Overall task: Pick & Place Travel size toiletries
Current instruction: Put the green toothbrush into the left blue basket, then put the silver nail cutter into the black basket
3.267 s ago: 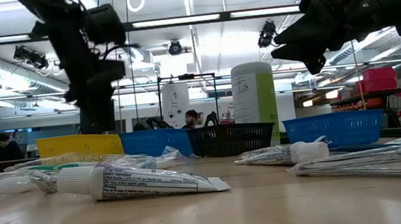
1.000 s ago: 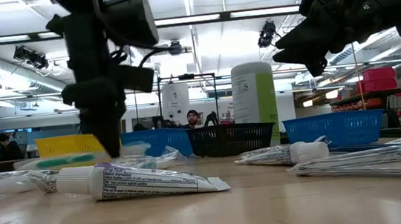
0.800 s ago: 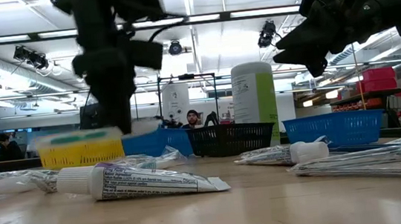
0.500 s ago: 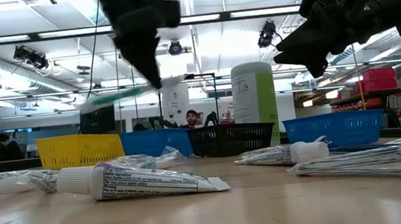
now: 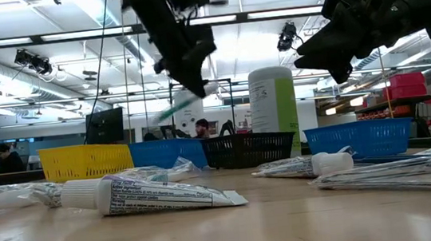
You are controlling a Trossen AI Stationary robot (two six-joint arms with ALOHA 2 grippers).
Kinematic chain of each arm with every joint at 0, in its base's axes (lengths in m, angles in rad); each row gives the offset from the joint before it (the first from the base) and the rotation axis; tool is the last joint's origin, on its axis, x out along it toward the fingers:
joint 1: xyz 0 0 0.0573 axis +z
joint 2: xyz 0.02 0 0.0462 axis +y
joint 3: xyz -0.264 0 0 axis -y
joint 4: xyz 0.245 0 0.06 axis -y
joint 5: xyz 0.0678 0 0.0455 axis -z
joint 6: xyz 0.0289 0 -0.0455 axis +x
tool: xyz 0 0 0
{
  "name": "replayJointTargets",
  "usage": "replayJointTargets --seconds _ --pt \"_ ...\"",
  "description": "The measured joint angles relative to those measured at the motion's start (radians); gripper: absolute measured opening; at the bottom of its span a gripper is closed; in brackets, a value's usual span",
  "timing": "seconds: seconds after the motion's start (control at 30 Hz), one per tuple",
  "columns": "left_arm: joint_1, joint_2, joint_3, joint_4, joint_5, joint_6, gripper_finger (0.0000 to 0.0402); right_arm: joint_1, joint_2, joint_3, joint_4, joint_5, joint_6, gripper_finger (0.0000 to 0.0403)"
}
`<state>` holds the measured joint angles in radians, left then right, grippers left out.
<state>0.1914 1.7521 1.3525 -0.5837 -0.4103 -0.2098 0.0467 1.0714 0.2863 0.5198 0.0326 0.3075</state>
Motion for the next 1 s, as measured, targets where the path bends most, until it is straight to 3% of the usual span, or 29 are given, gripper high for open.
replayJointTargets --seconds 0.2,0.43,0.8,1.0 --pt "0.037 0.093 -0.003 -0.019 -0.022 0.001 0.0024 0.000 0.002 0.000 -0.007 0.000 0.001 0.0153" --pt "0.041 0.164 -0.002 -0.027 -0.042 -0.021 0.0059 0.000 0.003 0.000 -0.008 0.001 -0.001 0.0161" --pt "0.039 0.146 -0.002 -0.057 -0.061 -0.024 0.0113 0.000 0.003 0.000 -0.007 0.001 -0.001 0.0161" --pt "0.021 0.043 -0.002 -0.139 -0.046 -0.061 0.0115 0.000 0.003 0.000 -0.006 0.001 -0.001 0.0149"
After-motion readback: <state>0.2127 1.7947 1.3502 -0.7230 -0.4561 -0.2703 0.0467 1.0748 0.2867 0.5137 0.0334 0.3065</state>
